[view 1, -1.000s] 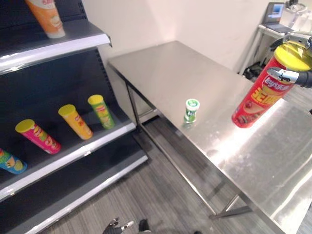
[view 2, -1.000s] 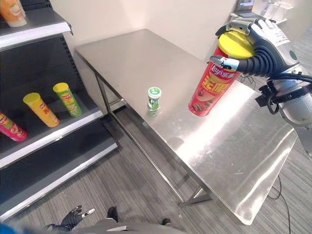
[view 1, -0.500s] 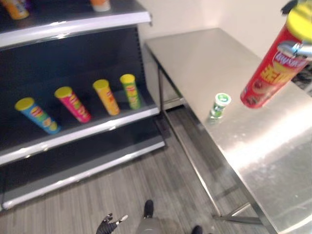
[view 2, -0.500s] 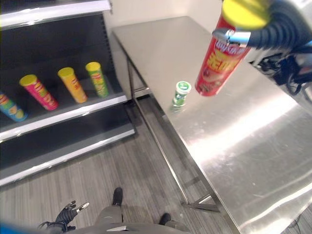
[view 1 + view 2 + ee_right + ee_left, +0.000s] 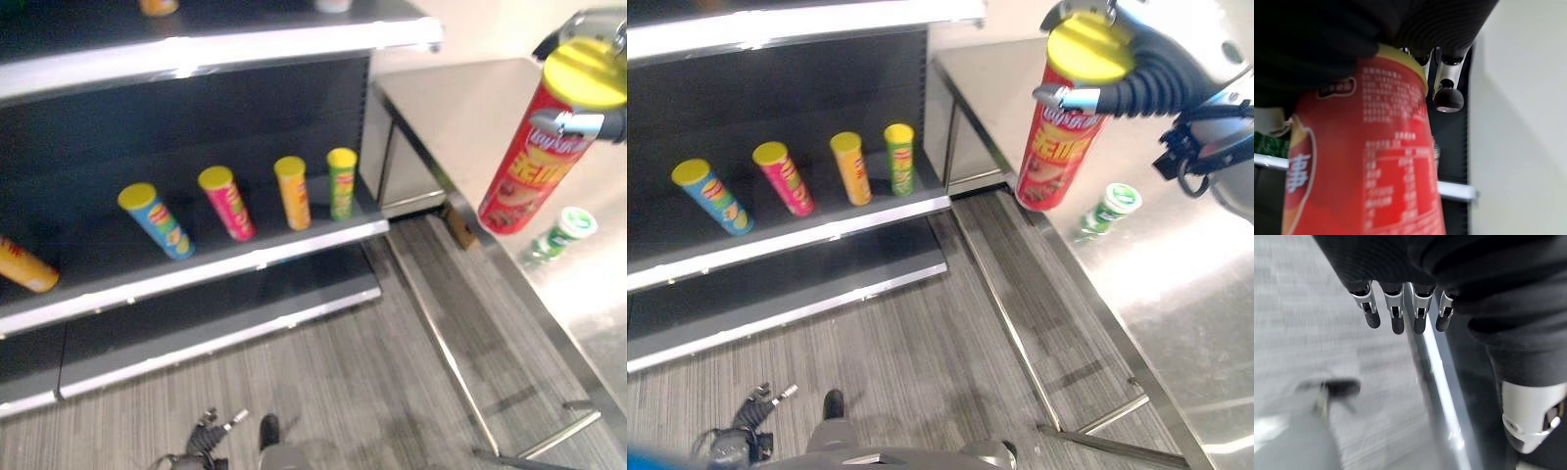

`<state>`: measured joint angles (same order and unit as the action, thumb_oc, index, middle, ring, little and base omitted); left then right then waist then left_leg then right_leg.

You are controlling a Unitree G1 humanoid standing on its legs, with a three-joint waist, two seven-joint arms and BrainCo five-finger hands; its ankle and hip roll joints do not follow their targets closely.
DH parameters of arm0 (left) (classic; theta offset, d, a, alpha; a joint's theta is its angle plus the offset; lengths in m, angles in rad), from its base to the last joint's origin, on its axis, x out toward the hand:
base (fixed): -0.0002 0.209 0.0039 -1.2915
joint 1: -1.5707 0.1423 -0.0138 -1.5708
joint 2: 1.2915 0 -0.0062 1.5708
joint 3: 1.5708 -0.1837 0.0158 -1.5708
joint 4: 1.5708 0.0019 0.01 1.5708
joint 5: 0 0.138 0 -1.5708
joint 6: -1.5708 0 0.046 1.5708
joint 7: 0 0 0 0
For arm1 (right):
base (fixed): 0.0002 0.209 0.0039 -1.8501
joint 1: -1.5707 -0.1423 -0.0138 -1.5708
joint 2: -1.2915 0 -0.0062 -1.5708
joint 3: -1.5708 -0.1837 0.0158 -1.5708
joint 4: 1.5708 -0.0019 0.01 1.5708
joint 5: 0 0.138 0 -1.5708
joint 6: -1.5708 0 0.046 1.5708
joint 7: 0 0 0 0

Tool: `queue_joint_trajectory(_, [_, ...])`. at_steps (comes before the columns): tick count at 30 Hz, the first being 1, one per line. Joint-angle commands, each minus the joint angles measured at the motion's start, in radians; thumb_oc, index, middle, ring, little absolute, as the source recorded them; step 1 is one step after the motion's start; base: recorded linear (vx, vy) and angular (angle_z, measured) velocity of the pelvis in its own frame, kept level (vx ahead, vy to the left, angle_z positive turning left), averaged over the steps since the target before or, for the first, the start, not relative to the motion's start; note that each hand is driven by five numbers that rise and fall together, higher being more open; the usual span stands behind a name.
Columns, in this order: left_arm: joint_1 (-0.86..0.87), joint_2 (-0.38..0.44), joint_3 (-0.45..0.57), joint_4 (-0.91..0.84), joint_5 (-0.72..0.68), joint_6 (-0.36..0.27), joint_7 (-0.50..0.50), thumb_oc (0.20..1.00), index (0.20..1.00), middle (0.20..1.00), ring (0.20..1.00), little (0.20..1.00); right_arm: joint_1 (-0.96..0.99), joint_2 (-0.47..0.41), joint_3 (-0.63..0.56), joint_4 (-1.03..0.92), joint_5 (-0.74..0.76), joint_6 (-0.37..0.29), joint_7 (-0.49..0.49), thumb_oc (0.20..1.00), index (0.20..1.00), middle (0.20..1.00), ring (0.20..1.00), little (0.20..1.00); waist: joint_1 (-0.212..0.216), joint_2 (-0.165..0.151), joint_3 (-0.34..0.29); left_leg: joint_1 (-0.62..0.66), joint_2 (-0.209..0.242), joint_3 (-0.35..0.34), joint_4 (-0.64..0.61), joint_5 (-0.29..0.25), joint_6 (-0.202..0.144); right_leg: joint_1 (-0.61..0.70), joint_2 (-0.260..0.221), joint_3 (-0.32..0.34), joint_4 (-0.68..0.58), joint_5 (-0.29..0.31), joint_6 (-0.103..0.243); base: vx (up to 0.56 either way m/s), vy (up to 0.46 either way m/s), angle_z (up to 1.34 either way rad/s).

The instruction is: Put the goods on the table back onto the shelves and tidy them up.

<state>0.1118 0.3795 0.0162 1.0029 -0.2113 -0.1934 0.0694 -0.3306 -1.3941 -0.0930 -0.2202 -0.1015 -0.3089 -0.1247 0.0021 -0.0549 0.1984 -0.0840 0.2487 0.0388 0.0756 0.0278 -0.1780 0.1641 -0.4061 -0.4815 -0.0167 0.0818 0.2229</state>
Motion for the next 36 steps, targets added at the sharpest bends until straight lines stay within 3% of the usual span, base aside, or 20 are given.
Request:
queue_joint_trajectory(1, [0.009,0.014,-0.054,-0.011,0.072,-0.015,-0.006,1.000,1.000,1.000,1.000,1.000,0.007,0.027,-0.163,0.018,-0.019,0.049,-0.045,0.200,0.200,0.200,0.200,0.200,0.006,0.005,-0.053,0.072,0.152,-0.022,0.021,-0.091,-0.084,-0.081,-0.126,0.054,0.052,0.170,0.039,-0.15,0.420,0.19])
queue_joint_trajectory(2, [0.002,0.036,-0.063,-0.020,0.078,-0.019,-0.008,1.000,1.000,1.000,1.000,1.000,0.036,0.044,-0.184,0.011,-0.024,0.054,-0.049,0.200,0.200,0.200,0.200,0.200,0.010,-0.004,-0.047,0.056,0.127,-0.017,0.030,-0.109,-0.075,-0.118,-0.175,0.056,0.063,0.291,0.039,-0.17,0.456,0.21])
queue_joint_trajectory(4, [-0.007,0.056,-0.060,-0.042,0.078,-0.017,-0.016,1.000,1.000,1.000,1.000,1.000,0.045,0.049,-0.187,0.004,-0.056,0.064,-0.056,0.200,0.200,0.200,0.200,0.200,0.011,0.007,-0.037,0.071,0.082,0.013,0.021,-0.142,-0.044,-0.124,-0.224,0.030,0.063,0.338,0.039,-0.14,0.535,0.06])
queue_joint_trajectory(5, [-0.014,0.067,-0.053,-0.040,0.092,-0.013,-0.014,1.000,1.000,1.000,1.000,1.000,0.072,0.063,-0.210,0.004,-0.066,0.070,-0.059,0.200,0.200,0.200,0.200,0.200,0.000,0.009,-0.030,0.075,0.058,0.026,0.019,-0.142,-0.025,-0.126,-0.234,0.023,0.080,0.315,0.039,-0.12,0.792,-0.11])
queue_joint_trajectory(6, [-0.015,0.086,-0.057,-0.045,0.128,0.002,-0.025,1.000,1.000,1.000,1.000,1.000,0.106,0.091,-0.243,-0.011,-0.041,0.069,-0.043,0.200,0.200,0.200,0.200,0.200,-0.021,0.007,-0.022,0.080,-0.011,0.028,-0.005,-0.122,0.022,-0.165,-0.173,0.087,0.168,0.209,0.033,-0.10,0.787,-0.02])
queue_joint_trajectory(10, [-0.027,0.101,-0.065,-0.030,0.145,0.007,-0.057,1.000,1.000,1.000,1.000,1.000,0.136,0.097,-0.282,-0.016,0.001,0.048,-0.034,0.200,0.200,0.200,0.200,0.200,-0.037,0.024,-0.028,0.111,-0.090,0.014,-0.076,-0.092,0.077,-0.209,0.034,0.148,0.252,-0.048,-0.037,0.02,0.478,0.05])
queue_joint_trajectory(12, [-0.036,0.094,-0.066,-0.020,0.143,0.009,-0.061,1.000,1.000,1.000,1.000,1.000,0.142,0.096,-0.283,-0.018,0.019,0.042,-0.023,0.200,0.200,0.200,0.200,0.200,-0.054,0.021,-0.027,0.141,-0.121,0.004,-0.107,-0.083,0.089,-0.235,0.139,0.214,0.251,-0.106,-0.066,0.11,0.254,0.20])
queue_joint_trajectory(14, [-0.050,0.081,-0.070,-0.013,0.140,0.012,-0.065,1.000,1.000,1.000,1.000,1.000,0.135,0.084,-0.270,-0.021,0.042,0.031,-0.008,0.200,0.200,0.200,0.200,0.200,-0.071,0.005,-0.023,0.160,-0.153,-0.006,-0.124,-0.076,0.102,-0.257,0.247,0.285,0.217,-0.119,-0.083,0.11,0.189,0.14])
queue_joint_trajectory(17, [-0.062,0.063,-0.088,-0.030,0.138,0.012,-0.075,1.000,1.000,1.000,1.000,1.000,0.124,0.061,-0.247,-0.026,0.050,0.020,0.008,0.200,0.200,0.200,0.200,0.200,-0.084,-0.016,-0.020,0.174,-0.204,-0.030,-0.152,-0.067,0.120,-0.274,0.345,0.337,0.160,-0.108,-0.092,0.08,0.114,0.50])
queue_joint_trajectory(19, [-0.068,0.057,-0.092,-0.031,0.137,0.012,-0.074,1.000,1.000,1.000,1.000,1.000,0.115,0.054,-0.235,-0.027,0.053,0.018,0.009,0.200,0.200,0.200,0.200,0.200,-0.089,-0.018,-0.020,0.176,-0.212,-0.036,-0.157,-0.070,0.122,-0.278,0.361,0.340,0.143,-0.102,-0.093,0.07,0.049,0.03])
queue_joint_trajectory(23, [-0.073,0.036,-0.115,-0.045,0.148,0.009,-0.077,1.000,1.000,1.000,1.000,1.000,0.072,0.038,-0.195,-0.049,0.069,0.011,0.015,0.200,0.200,0.200,0.200,0.200,-0.081,-0.053,-0.031,0.181,-0.249,-0.036,-0.156,-0.089,0.129,-0.203,0.372,0.320,0.002,-0.067,-0.103,0.12,-0.010,0.09])
queue_joint_trajectory(32, [-0.067,0.022,-0.109,-0.054,0.146,0.015,-0.071,1.000,1.000,1.000,1.000,1.000,0.057,0.024,-0.144,-0.095,0.107,-0.001,0.058,0.200,0.200,0.200,0.200,0.200,-0.075,-0.071,-0.046,0.208,-0.220,-0.016,-0.121,-0.133,0.111,-0.134,0.392,0.320,-0.064,-0.069,-0.110,0.12,-0.061,0.07])
queue_joint_trajectory(36, [-0.078,0.024,-0.112,-0.056,0.139,0.016,-0.064,1.000,1.000,1.000,1.000,1.000,0.004,0.009,-0.077,-0.118,0.139,-0.010,0.081,0.200,0.200,0.200,0.200,0.200,-0.070,-0.088,-0.024,0.164,-0.207,-0.006,0.051,-0.197,0.077,-0.111,0.383,0.301,-0.058,-0.091,-0.127,0.07,-0.074,0.05])
